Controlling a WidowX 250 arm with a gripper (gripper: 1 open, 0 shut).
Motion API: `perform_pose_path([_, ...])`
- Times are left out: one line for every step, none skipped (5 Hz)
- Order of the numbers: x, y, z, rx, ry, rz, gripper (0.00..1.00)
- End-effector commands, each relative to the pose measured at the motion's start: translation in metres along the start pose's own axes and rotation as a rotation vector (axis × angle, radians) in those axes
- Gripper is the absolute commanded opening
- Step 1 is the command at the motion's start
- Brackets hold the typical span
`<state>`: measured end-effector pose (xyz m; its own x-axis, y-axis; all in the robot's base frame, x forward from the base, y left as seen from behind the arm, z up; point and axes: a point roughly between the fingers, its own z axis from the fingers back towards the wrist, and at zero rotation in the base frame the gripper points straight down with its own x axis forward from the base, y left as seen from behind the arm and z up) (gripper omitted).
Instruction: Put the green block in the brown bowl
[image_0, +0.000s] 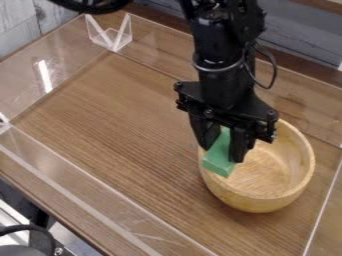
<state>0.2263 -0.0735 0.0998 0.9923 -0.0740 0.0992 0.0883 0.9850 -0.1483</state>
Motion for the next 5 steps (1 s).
perform_pose_path([0.0122,-0.0078,0.0089,-0.014,-0.055,-0.022,0.00])
perform_pose_path([0.0132,-0.0088,0.0061,-0.016,-0.057,-0.023,0.00])
perform_pose_path([0.0139,-0.0098,0.0039,-0.018,-0.058,-0.025,0.00])
perform_pose_path([0.0144,-0.0107,0.0020,-0.020,-0.058,-0.027,0.00])
perform_pose_path([0.0146,-0.0114,0.0001,-0.022,-0.058,-0.030,0.00])
